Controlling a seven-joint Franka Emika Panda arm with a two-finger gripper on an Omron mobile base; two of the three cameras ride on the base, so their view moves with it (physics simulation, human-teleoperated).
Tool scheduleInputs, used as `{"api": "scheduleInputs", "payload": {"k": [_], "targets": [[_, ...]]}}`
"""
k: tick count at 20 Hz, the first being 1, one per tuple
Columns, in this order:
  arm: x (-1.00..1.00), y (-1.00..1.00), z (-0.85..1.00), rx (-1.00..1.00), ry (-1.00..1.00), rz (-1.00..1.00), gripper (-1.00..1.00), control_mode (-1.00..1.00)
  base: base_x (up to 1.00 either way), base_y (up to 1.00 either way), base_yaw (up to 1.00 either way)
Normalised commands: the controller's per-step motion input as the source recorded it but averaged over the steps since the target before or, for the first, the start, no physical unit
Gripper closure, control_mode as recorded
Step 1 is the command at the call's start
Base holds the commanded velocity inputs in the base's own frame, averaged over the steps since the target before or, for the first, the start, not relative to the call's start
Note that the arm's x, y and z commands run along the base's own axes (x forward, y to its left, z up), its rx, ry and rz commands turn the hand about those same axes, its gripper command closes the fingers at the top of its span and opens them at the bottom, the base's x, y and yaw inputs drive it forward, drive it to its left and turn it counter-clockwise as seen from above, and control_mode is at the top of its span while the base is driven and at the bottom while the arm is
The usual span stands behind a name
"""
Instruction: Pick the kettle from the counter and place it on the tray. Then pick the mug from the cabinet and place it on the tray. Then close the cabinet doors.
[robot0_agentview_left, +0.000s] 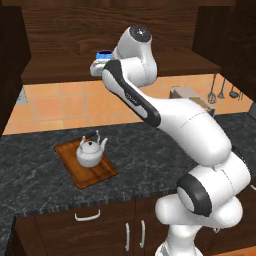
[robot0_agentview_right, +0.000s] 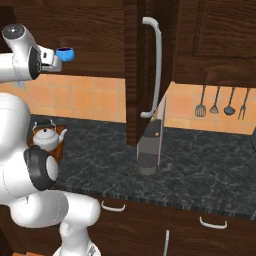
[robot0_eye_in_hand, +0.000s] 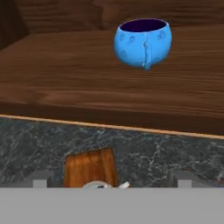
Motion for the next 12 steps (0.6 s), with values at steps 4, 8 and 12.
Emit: {"api": "scheduleInputs", "payload": {"k": [4,8,12], "targets": [[0.79,-0.43,0.25,0.0,-0.11,-0.09,-1.0,-1.0,0.0,0.0,0.0],[0.71,-0.13,0.0,0.0,-0.24,-0.07,-1.0,-1.0,0.0,0.0,0.0],[0.61,0.0,0.0,0.0,-0.02,0.0,-1.0,-1.0,0.0,0.0,0.0]]}}
